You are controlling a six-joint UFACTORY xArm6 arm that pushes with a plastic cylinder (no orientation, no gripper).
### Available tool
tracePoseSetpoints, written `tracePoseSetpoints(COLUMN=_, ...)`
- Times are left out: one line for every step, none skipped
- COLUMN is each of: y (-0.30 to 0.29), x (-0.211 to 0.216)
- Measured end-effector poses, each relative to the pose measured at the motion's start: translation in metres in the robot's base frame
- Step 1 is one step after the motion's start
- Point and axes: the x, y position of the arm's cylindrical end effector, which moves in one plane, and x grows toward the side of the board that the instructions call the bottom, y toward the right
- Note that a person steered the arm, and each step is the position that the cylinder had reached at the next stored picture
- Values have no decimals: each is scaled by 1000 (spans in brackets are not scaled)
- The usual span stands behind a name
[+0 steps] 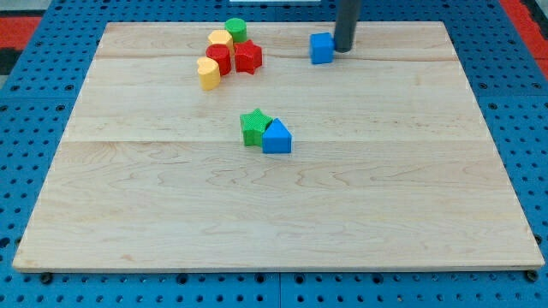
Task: Push the blue cube into the green star
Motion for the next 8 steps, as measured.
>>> tracePoseSetpoints(y=-9, x=-40)
tracePoseSetpoints(y=-28, x=-26)
tracePoseSetpoints(y=-26, x=-5)
tracePoseSetpoints(y=-26, x=23)
tracePoseSetpoints(y=-30, x=56)
tracePoseSetpoints(y=-65, x=82)
tracePoseSetpoints(y=-73, x=102)
tracePoseSetpoints(y=-73, x=104)
